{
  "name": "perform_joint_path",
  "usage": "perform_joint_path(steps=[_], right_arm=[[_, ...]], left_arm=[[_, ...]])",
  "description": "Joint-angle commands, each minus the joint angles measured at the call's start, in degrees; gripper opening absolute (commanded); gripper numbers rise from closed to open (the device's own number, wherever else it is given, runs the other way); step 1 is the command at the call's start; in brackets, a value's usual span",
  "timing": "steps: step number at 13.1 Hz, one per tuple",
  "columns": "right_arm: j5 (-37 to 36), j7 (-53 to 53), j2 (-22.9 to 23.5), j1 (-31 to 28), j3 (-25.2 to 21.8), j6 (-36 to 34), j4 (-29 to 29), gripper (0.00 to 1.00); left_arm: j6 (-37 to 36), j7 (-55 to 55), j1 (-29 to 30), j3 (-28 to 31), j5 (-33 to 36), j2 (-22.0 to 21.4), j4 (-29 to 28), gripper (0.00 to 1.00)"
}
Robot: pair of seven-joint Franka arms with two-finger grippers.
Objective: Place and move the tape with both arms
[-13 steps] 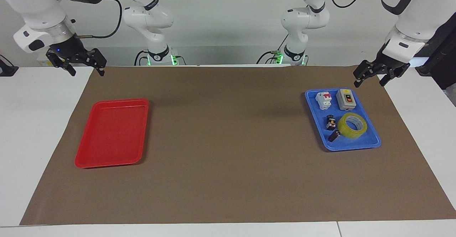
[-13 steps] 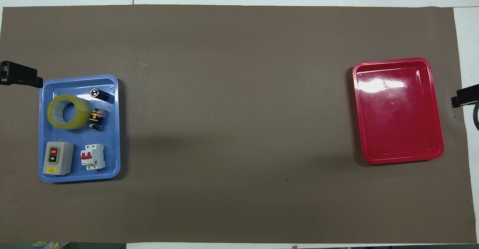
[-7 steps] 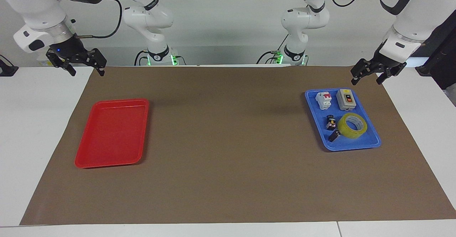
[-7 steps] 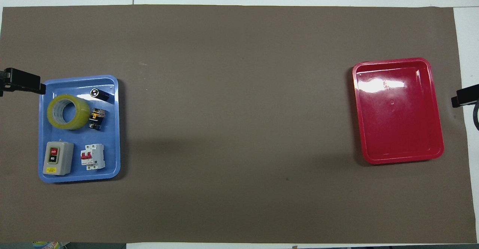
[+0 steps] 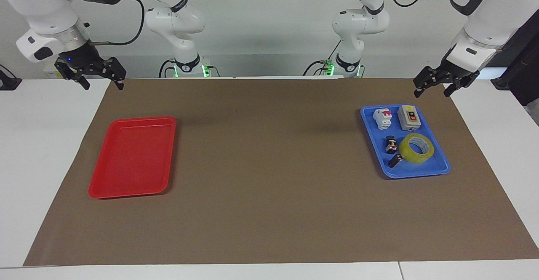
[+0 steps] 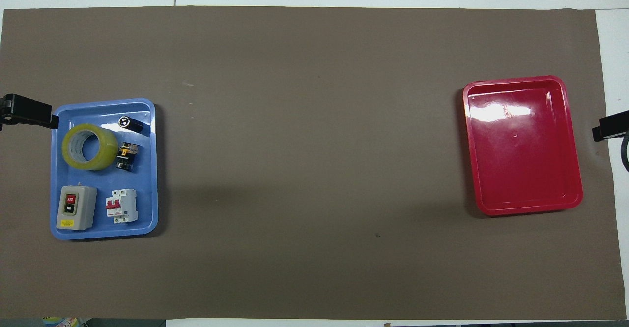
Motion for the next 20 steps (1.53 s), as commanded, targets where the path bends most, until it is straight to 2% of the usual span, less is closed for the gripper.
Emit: perform_joint_path(steps=[1, 4, 7, 11, 16, 20], right_arm=[[0.0, -0.3, 0.0, -0.6, 0.6, 0.7, -0.1, 1.00], [0.0, -0.3, 0.0, -0.5, 0.6, 0.7, -0.1, 1.00], [0.0, -0.3, 0.0, -0.5, 0.6, 0.7, -0.1, 1.00], [0.0, -0.3, -0.1, -0.5, 0.6, 0.7, -0.3, 1.00], [0.0, -0.4, -0.1, -0.5, 0.6, 0.7, -0.3, 1.00], [0.0, -0.4, -0.1, -0.5, 0.6, 0.7, -0.3, 1.00]], left_arm=[[5.0, 1.7, 2.5, 0.3, -0.3, 0.1, -2.9, 1.00], [15.6, 1.7, 6.0, 0.3, -0.3, 0.7, -10.9, 1.00], [22.1, 1.5, 8.9, 0.3, -0.3, 4.6, -14.1, 0.99], [32.6, 1.0, 11.3, 0.3, -0.3, 6.5, -22.7, 0.99], [41.8, 0.2, 13.9, 0.3, -0.3, 7.7, -29.8, 0.99], [44.5, -1.9, 13.6, 0.2, -0.3, 8.1, -32.0, 0.96]])
